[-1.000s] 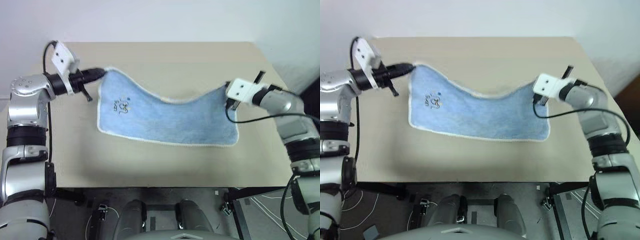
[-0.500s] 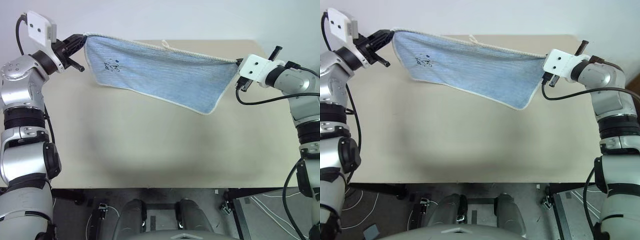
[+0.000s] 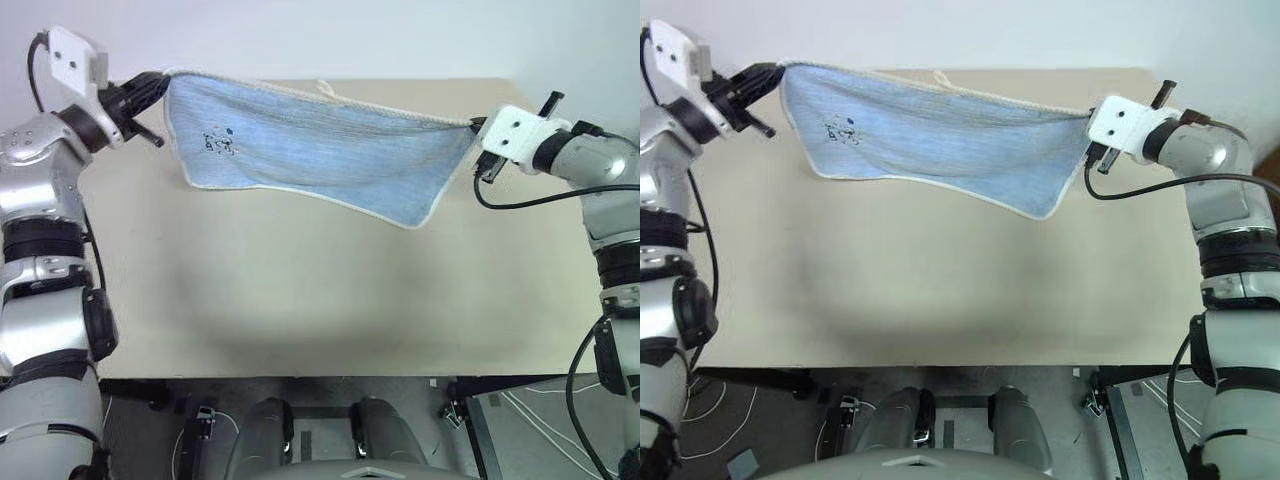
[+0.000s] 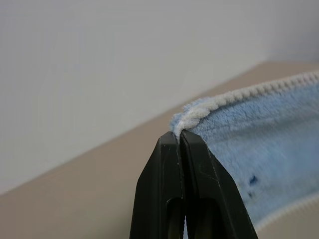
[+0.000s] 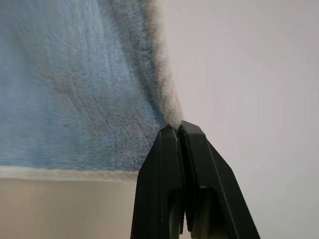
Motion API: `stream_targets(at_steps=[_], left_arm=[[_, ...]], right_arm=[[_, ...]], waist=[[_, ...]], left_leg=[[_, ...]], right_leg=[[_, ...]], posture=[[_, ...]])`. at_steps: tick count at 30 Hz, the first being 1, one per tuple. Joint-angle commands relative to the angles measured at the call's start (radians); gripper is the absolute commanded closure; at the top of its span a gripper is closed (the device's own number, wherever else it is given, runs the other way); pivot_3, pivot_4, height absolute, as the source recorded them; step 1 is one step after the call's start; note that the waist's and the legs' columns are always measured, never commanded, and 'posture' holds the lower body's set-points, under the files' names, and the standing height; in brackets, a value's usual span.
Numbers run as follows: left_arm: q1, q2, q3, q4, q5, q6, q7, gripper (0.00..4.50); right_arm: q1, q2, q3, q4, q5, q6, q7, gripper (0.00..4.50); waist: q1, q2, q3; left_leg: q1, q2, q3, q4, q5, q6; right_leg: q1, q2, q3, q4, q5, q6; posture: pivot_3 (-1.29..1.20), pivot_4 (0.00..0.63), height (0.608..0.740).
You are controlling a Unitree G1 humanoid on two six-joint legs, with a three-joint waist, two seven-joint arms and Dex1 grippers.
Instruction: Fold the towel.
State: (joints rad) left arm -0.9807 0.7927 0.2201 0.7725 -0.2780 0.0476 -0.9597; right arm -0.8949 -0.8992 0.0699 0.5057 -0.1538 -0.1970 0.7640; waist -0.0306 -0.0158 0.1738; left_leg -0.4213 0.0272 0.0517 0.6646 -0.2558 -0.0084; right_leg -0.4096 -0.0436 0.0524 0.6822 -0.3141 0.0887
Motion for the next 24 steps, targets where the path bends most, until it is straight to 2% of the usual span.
stream_targets(at_steps=[1, 12, 24], left_arm=[[0.030, 0.027, 0.037, -0.042, -0.033, 0.020, -0.026, 4.46], [0.056, -0.008, 0.013, -0.096, -0.028, 0.053, -0.023, 4.46], [-0.151, -0.107, -0.038, 0.122, 0.068, -0.092, 0.094, 4.46]], right_arm=[[0.000, -0.041, -0.080, -0.079, 0.083, 0.054, 0.053, 4.50], [0.015, -0.037, -0.082, -0.104, 0.083, 0.097, 0.034, 4.50], [-0.267, -0.018, -0.013, 0.215, -0.059, -0.035, -0.129, 4.50]], waist=[[-0.002, -0.001, 0.000], [-0.007, -0.003, 0.002], [-0.014, -0.004, 0.002]], left_leg=[[0.000, 0.001, 0.000, 0.000, 0.000, 0.000], [0.000, -0.001, -0.001, 0.004, 0.000, 0.000], [-0.003, -0.002, 0.000, 0.003, 0.001, 0.000]], right_leg=[[0.000, 0.000, -0.001, 0.000, 0.000, 0.000], [0.002, -0.001, -0.001, 0.000, 0.003, 0.003], [-0.002, -0.001, 0.000, -0.001, 0.003, 0.003]], posture=[[0.00, 0.150, 0.740], [0.00, 0.150, 0.740], [0.00, 0.150, 0.740]])
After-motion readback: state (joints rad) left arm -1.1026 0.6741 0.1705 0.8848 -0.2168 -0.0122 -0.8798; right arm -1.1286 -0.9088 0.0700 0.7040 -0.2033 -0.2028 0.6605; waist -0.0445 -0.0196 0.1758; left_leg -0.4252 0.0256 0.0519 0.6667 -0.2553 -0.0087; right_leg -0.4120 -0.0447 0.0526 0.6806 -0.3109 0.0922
